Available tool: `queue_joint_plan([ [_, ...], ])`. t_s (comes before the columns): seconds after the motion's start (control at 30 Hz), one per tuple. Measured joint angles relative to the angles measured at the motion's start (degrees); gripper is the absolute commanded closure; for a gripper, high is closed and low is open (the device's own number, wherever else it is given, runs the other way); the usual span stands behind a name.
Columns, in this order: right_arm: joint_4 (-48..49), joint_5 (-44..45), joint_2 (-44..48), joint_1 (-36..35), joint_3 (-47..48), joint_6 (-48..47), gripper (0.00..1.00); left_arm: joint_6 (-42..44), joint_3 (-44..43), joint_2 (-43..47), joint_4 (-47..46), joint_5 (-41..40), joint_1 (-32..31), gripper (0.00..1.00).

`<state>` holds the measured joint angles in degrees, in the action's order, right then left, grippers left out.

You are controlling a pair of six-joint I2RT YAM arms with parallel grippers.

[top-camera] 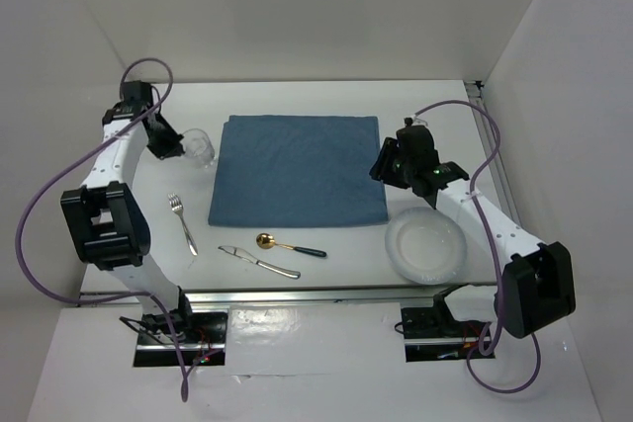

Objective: Set the dinner table for one person

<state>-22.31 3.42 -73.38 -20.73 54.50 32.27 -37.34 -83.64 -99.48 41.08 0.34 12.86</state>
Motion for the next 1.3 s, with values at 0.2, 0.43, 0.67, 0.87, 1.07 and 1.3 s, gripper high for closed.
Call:
queue_joint_plan([
  [0.2, -0.15, 0.31, 0.07, 0.44, 0.04, -0.02, 0.49, 2.62, -11.98, 1.73, -1.01, 3.63, -11.21, 1.00],
  [0.43, -2.84, 1.66, 0.09, 1.11, 1.16, 0.87, 0.49, 2.67, -37.66, -13.62, -2.69, 10.32, -25.86, 1.00],
  [0.67, -4.39, 5.05, 4.39, 2.93, 0.85, 2.97, 0.49, 0.63, -52.39, -32.13, -5.07, 14.10, -32.59, 1.00],
  [0.87, -4.50, 7.30, 12.26, 3.61, -4.00, 5.53, 0.49, -3.50, -53.11, -38.16, -9.22, 14.86, -37.16, 1.00],
  [1.07, -5.35, 7.82, 13.29, 3.91, -5.25, 6.27, 0.49, -6.29, -54.42, -42.25, -12.81, 11.39, -40.61, 1.00],
  [1.3, -5.88, 7.78, 13.33, 3.91, -6.16, 6.27, 0.49, -7.06, -54.42, -43.67, -12.85, 4.57, -40.65, 1.00],
])
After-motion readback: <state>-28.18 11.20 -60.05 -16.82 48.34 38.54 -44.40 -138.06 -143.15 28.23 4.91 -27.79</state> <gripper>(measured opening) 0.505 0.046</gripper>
